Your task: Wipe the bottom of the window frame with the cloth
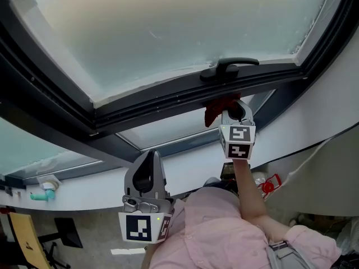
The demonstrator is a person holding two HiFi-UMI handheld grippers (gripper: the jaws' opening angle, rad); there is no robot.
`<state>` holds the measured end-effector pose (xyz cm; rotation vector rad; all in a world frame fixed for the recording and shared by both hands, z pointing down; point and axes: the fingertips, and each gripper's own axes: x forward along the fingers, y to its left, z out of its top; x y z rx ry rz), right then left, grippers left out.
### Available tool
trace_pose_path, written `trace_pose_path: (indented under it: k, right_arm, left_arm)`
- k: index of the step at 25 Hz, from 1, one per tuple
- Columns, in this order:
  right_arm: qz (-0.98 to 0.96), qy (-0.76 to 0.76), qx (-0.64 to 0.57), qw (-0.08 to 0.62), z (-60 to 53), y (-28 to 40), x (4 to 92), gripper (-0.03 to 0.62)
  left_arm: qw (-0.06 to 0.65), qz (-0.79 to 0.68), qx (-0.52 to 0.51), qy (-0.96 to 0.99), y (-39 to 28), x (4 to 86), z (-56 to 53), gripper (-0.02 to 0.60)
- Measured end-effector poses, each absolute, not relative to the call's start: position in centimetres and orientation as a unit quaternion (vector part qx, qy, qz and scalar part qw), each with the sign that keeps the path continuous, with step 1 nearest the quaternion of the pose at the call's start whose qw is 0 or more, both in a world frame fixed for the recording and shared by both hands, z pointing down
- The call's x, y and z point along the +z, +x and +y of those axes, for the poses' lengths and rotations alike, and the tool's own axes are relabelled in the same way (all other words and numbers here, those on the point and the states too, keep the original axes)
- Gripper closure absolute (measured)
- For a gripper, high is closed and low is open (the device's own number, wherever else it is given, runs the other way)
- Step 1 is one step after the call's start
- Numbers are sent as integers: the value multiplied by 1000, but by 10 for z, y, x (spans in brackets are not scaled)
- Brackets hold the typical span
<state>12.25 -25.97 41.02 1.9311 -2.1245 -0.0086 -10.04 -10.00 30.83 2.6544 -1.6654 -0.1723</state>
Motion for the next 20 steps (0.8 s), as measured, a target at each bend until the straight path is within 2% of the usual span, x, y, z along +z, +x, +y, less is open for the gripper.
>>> trace_pose_path:
  k: [7,15,20]
  right_arm:
    - [-729,675,21,113,-260,127,408,531]
    - [-717,695,48,25,-261,140,391,530]
    - [-670,735,89,-44,-264,177,396,543]
  left_arm:
    - [8,-513,-51,857,-87,310,-104,586]
    - [10,-518,-50,854,-90,312,-105,586]
    - [9,-525,-51,850,-96,311,-104,586]
